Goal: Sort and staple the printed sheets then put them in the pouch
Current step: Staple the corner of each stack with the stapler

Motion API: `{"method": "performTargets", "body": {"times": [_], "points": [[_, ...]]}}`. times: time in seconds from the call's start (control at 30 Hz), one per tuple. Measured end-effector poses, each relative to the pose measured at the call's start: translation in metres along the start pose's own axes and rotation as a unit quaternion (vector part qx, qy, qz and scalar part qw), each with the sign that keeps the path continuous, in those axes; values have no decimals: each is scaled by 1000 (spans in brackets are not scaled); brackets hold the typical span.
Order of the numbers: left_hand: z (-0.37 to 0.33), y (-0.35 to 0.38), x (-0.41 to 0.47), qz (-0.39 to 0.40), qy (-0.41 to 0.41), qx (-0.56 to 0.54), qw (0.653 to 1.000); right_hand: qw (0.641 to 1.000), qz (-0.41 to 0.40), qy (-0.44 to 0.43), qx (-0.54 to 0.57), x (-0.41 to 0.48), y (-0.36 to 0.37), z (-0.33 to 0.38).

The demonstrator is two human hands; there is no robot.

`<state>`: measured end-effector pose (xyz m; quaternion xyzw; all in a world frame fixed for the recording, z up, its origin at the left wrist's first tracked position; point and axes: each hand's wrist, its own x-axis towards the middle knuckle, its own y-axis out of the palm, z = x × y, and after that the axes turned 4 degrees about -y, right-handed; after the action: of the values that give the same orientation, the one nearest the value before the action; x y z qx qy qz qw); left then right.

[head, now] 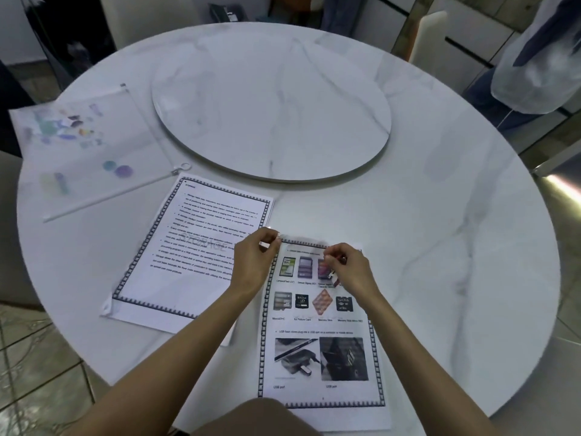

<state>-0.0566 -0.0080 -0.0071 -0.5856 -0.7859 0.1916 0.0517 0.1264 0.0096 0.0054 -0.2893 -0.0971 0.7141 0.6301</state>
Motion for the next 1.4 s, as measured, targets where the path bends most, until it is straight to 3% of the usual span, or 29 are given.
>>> {"method": "performTargets", "body": {"times": [0.23,0.6,0.77,0.93,1.03,1.13,1.23,1.3,1.4], "points": [[10,0,9,2,-16,-1,1000,990,65,-94,-80,-12,7,-15],[22,0,15,9,-30,1,1000,953,197,-163,-160,-16,-14,-37],[20,-1,16,9,-36,-7,999,954,195,-180,-142,-13,-17,-37],[19,-1,15,13,-33,-3,999,989,122,-82,-2,-10,-12,-38],[19,-2,15,18,-35,-6,999,989,61,-12,137,-9,-5,-34],[17,-2,14,21,-36,-15,999,947,34,62,313,-7,2,-22],[13,-3,11,24,-35,-32,999,869,47,141,472,-3,3,-10],[10,-4,10,31,-32,-44,998,840,64,184,507,1,1,-5],[9,-4,9,38,-25,-46,998,835,93,200,504,3,1,4]]}}
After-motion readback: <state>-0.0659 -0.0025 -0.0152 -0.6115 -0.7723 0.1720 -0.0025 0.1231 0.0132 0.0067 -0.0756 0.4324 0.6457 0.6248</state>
